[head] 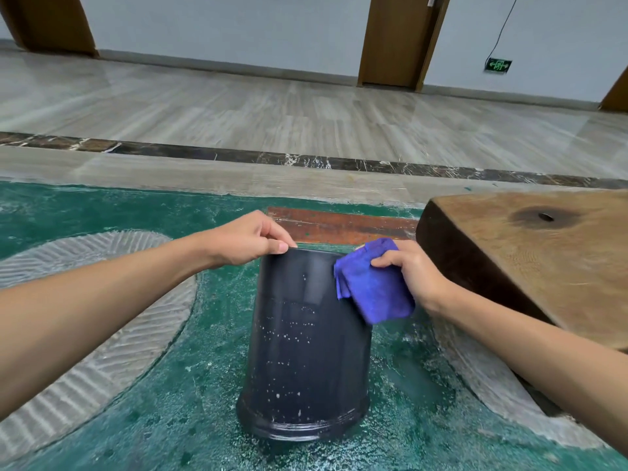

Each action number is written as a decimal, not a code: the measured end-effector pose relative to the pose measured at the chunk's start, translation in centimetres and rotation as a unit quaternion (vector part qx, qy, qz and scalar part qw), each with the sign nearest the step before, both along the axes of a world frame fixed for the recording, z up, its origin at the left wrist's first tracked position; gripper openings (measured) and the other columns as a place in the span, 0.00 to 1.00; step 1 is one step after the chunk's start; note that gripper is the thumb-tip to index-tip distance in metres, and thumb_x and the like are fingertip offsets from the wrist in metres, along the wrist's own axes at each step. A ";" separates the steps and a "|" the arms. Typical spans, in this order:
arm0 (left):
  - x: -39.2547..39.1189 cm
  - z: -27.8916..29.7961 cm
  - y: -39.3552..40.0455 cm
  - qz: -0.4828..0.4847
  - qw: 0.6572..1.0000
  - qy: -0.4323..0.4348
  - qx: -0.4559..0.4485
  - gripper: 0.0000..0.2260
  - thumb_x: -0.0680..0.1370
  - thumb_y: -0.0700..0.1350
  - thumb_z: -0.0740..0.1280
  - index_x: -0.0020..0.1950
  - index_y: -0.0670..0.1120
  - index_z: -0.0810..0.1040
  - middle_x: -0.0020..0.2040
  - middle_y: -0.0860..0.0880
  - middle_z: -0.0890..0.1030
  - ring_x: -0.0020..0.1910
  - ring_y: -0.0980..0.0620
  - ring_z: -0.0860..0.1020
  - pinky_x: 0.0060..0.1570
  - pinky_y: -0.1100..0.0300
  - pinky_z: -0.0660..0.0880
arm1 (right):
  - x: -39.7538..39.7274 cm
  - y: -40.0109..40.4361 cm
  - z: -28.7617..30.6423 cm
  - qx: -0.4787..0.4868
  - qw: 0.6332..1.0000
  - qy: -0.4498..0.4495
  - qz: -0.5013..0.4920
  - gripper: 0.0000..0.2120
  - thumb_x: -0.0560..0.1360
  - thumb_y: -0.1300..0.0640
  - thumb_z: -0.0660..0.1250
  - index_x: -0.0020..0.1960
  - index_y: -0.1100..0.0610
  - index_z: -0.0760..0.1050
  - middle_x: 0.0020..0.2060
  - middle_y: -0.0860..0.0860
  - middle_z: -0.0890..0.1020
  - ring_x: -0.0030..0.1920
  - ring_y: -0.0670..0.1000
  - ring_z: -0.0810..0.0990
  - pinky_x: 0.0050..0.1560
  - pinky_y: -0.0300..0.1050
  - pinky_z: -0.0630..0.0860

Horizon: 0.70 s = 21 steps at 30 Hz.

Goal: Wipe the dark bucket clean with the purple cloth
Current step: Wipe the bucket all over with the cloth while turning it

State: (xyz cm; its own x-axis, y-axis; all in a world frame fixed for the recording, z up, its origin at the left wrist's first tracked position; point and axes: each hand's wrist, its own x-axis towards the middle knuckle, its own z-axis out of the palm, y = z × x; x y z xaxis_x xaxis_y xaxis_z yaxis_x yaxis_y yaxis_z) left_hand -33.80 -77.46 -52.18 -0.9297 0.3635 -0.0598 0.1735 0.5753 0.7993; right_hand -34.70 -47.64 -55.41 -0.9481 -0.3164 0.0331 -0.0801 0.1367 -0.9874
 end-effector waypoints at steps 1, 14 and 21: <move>-0.1 -0.1 -0.1 0.015 1.000 -0.002 0.004 0.09 0.80 0.38 0.66 0.53 0.44 0.86 0.51 0.51 0.86 0.53 0.58 0.81 0.60 0.63 0.73 | 0.0 -0.1 0.0 -0.021 0.999 0.007 -0.027 0.14 0.64 0.61 0.67 0.44 0.69 0.81 0.42 0.57 0.85 0.45 0.54 0.81 0.50 0.48 0.75; -2.1 -1.4 2.5 0.099 0.989 -0.031 0.103 0.09 0.79 0.39 0.68 0.53 0.50 0.85 0.53 0.53 0.85 0.55 0.59 0.79 0.57 0.67 0.70 | 2.1 -4.1 -1.9 0.015 0.992 0.114 -0.056 0.20 0.82 0.62 0.66 0.72 0.50 0.74 0.69 0.36 0.77 0.70 0.36 0.73 0.74 0.39 0.66; -2.8 -1.5 2.9 0.140 0.979 -0.060 0.135 0.09 0.77 0.38 0.69 0.51 0.51 0.84 0.53 0.50 0.84 0.57 0.56 0.78 0.58 0.66 0.67 | 3.3 -4.7 -2.6 0.134 0.972 0.188 0.040 0.24 0.80 0.59 0.70 0.73 0.42 0.72 0.76 0.37 0.67 0.78 0.35 0.57 0.78 0.35 0.52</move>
